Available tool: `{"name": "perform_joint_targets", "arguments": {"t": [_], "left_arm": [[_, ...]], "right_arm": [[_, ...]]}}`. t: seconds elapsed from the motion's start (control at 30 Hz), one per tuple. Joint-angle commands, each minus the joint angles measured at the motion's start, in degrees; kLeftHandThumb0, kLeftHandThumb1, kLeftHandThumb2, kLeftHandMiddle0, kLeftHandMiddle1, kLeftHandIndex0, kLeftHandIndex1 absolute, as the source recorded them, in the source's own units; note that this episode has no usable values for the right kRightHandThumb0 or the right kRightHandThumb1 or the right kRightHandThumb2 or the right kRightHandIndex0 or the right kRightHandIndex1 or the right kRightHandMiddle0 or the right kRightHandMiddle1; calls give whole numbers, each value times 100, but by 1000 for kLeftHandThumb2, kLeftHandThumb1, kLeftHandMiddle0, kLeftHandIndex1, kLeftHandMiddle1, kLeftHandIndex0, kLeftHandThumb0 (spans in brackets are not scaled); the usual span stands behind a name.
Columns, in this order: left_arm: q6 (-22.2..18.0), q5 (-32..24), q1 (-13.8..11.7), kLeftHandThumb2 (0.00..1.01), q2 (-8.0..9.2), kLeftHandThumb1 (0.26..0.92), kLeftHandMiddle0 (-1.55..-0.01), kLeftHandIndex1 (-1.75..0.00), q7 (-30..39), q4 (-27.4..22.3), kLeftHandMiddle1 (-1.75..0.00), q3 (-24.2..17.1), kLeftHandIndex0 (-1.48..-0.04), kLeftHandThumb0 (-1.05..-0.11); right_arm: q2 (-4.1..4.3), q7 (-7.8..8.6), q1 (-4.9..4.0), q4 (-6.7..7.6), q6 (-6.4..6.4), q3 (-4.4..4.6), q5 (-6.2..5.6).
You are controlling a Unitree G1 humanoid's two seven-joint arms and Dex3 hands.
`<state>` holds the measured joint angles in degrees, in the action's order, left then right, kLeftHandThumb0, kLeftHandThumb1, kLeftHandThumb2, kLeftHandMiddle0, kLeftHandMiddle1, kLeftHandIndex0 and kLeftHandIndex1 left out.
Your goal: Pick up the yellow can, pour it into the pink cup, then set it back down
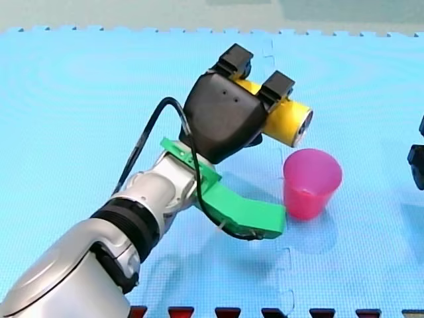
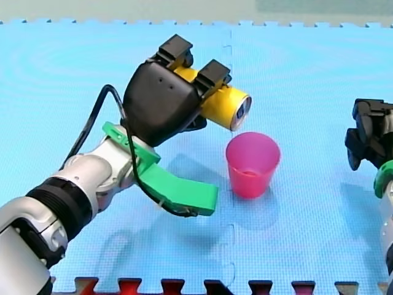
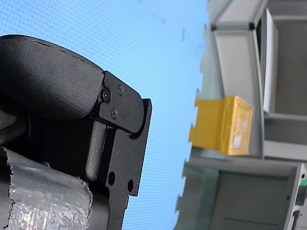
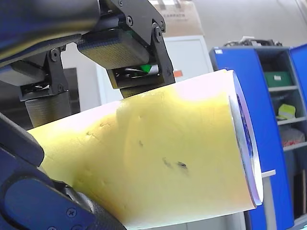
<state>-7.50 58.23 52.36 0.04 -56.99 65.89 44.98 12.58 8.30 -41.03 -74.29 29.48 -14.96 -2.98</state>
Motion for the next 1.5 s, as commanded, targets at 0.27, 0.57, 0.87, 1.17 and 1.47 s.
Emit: {"name": "perform_joint_targets", "arguments": {"t": [0.27,0.57,0.87,1.17,1.47], "left_arm": [[-5,-80,38,3,18,912,-791,-1304,-47,18,-1746,-18,-697,-386],[-43,-131,47,2,31,916,-793,-1382,-33,6,-1746,-27,-663,-388],[-47,-144,48,2,29,919,-793,-1442,-12,6,-1746,-38,-631,-390],[-32,-144,54,3,10,920,-794,-1454,-29,20,-1746,-41,-624,-392],[-39,-150,55,7,-4,920,-793,-1470,-28,33,-1746,-47,-617,-392]], "right_arm": [[52,-25,-6,-6,3,23,27],[33,-37,-16,-6,4,32,24],[33,-62,-25,-5,3,41,28],[41,-48,-31,-3,-2,36,22],[57,-24,-26,-6,0,39,28]]}}
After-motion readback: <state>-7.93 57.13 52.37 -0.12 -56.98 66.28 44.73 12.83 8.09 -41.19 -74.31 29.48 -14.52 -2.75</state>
